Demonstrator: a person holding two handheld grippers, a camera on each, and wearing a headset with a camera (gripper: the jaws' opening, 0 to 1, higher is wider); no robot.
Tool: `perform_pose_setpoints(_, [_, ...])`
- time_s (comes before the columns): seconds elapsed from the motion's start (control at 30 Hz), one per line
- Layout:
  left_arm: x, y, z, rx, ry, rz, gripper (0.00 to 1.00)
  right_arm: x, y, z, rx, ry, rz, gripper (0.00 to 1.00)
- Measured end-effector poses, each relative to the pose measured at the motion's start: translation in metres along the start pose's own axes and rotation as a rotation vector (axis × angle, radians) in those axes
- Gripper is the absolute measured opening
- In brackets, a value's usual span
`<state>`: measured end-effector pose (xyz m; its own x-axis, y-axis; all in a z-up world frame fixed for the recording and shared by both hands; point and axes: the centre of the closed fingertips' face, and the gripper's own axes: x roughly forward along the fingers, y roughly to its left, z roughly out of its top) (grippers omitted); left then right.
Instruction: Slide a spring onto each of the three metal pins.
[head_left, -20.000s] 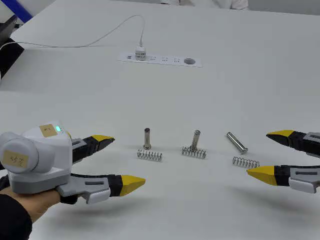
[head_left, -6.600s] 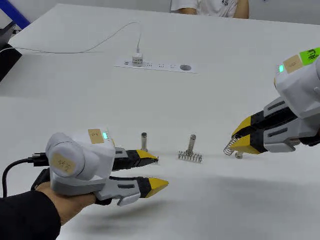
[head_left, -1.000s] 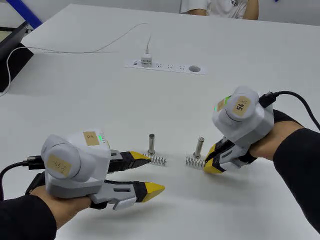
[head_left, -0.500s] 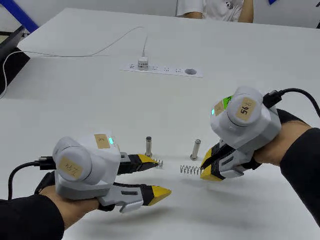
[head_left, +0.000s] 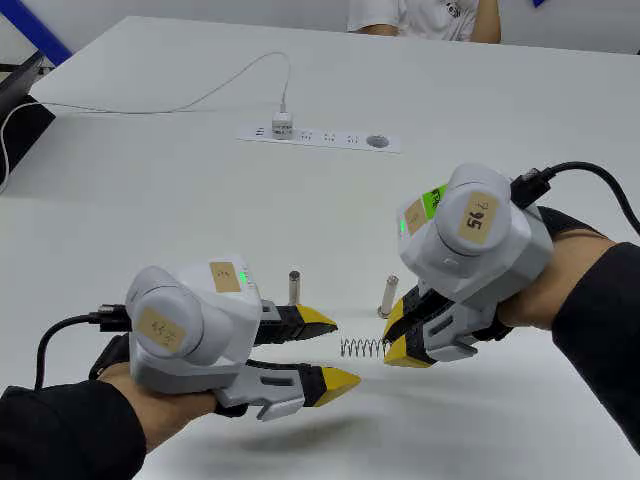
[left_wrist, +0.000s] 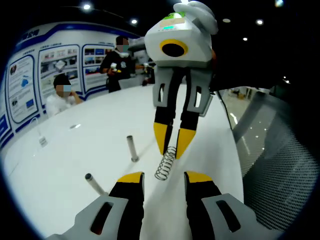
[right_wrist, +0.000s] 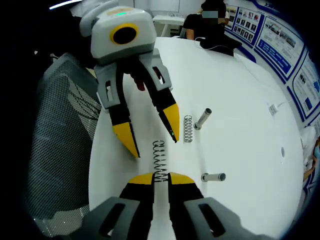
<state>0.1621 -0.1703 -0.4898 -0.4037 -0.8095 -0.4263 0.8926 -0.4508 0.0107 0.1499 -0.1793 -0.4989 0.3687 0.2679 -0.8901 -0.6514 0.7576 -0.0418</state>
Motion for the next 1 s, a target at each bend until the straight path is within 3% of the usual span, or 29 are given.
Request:
perform_pose_setpoints(0.43, [0.002,-0.007,0.003,0.041,-0.008,-0.028,0.14,0.0,0.007,0.003,-0.037,0.012,0.017,0.11])
perform_pose_setpoints(0.73, [0.003,-0.007,0.001,0.059,-0.002,-0.031,0.13,-0.007,0.008,0.008,-0.049,0.01,0.012,0.11])
perform_pose_setpoints(1.0, [0.004,-0.009,-0.002,0.065,0.008,-0.035,0.12,-0.02,0.011,0.028,-0.061,-0.047,0.016,0.11])
